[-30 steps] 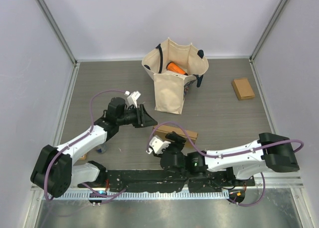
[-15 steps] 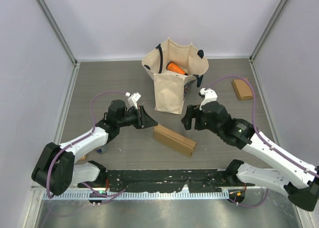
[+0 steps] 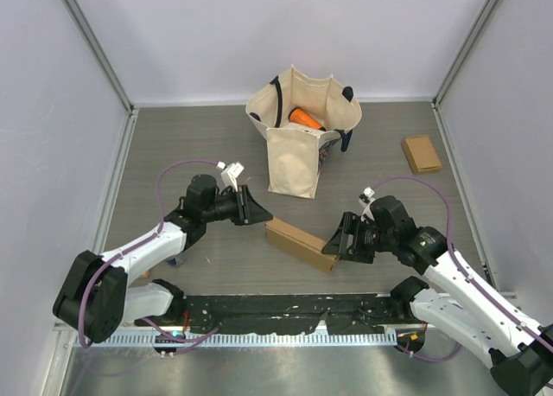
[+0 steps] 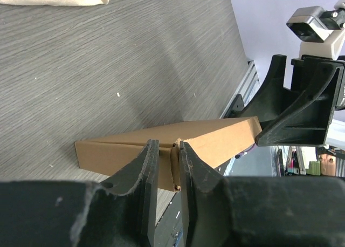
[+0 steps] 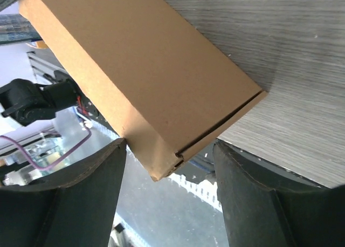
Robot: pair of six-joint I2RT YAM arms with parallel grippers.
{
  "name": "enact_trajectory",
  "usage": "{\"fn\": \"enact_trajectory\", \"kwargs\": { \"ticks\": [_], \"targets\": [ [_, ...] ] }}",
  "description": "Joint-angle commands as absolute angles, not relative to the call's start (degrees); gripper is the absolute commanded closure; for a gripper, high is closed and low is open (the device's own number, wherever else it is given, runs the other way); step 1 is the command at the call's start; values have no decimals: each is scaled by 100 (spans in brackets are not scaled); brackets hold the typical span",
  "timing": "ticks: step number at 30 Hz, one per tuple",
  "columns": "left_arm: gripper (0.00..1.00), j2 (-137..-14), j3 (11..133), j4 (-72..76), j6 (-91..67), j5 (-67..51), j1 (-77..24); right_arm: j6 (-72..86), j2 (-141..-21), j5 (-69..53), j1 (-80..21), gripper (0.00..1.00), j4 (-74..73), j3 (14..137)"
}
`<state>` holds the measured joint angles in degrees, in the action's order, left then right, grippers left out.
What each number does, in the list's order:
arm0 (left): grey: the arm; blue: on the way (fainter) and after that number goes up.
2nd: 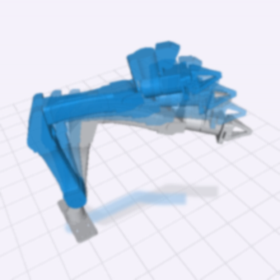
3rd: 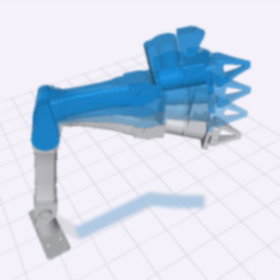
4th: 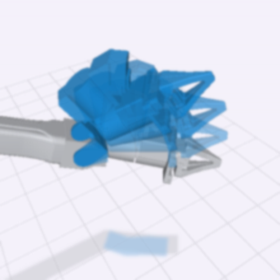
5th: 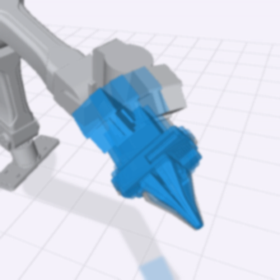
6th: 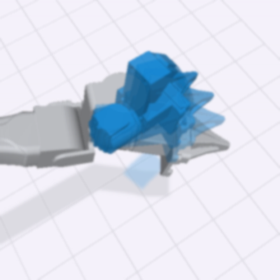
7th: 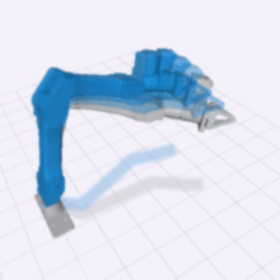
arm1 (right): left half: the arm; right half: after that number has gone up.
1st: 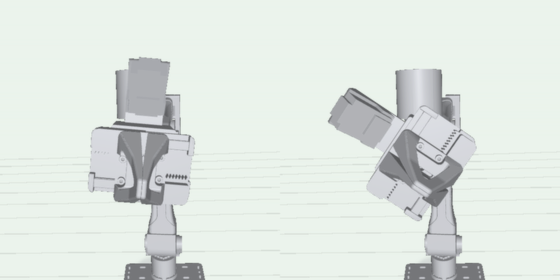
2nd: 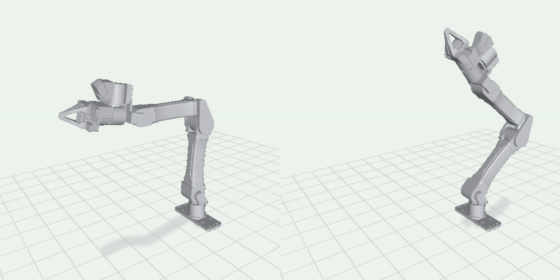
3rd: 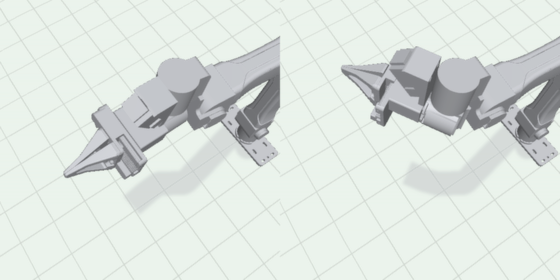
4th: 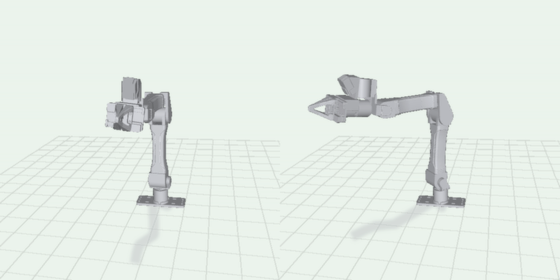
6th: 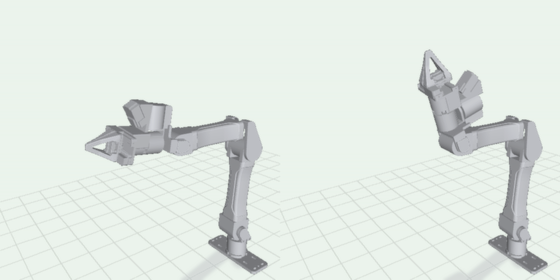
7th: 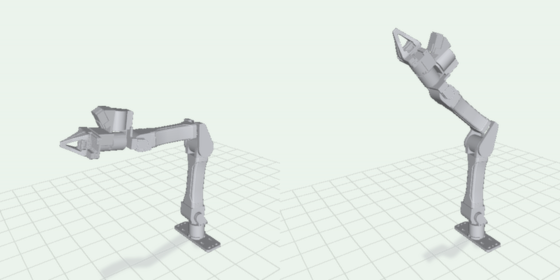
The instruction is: Fold the paper box
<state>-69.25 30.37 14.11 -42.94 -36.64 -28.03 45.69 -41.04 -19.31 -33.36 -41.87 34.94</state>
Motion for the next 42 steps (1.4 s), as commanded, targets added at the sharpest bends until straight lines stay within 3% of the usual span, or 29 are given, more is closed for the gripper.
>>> {"fn": "enact_trajectory", "kwargs": {
  "ticks": [1, 7, 10, 15, 19, 24, 29, 34, 36, 38, 42],
  "targets": [
    [78, -6812, 2769, 940, -4104, -3622, -2839, 4799, -4165, -2478, -3173, 34, -3700, 3410],
    [81, -6733, 2435, 1124, -4218, -3612, -2856, 4580, -4096, -2391, -3173, 62, -3455, 2620],
    [73, -6557, 2155, 1388, -4482, -3700, -2900, 4387, -3947, -2391, -3173, 65, -3165, 2400],
    [75, -6136, 1951, 1564, -4816, -3876, -2927, 3850, -3691, -2214, -3173, 73, -2656, 2593],
    [82, -5565, 1776, 1521, -4782, -3578, -2927, 3394, -4198, -2136, -3182, 73, -1847, 2698],
    [78, -4695, 1329, 1696, -4544, -2735, -2971, 2455, -4824, -1276, -3533, 73, -1214, 3225],
    [79, -4658, 1020, 2048, -4544, -2338, -3128, 1951, -5526, -432, -4095, 73, -1186, 3620],
    [78, -4869, 879, 2153, -4544, -1995, -3515, 2713, -5257, 491, -4324, 70, -1835, 3218],
    [74, -5114, 888, 2258, -4509, -1899, -3612, 2995, -4923, 850, -4315, 64, -2012, 3111],
    [72, -5473, 958, 2364, -4517, -1986, -3656, 3818, -4834, 1255, -4254, 49, -2652, 3173],
    [73, -5845, 958, 2689, -4684, -2013, -3884, 4683, -4782, 590, -4192, 50, -3155, 2945]
  ]
}}
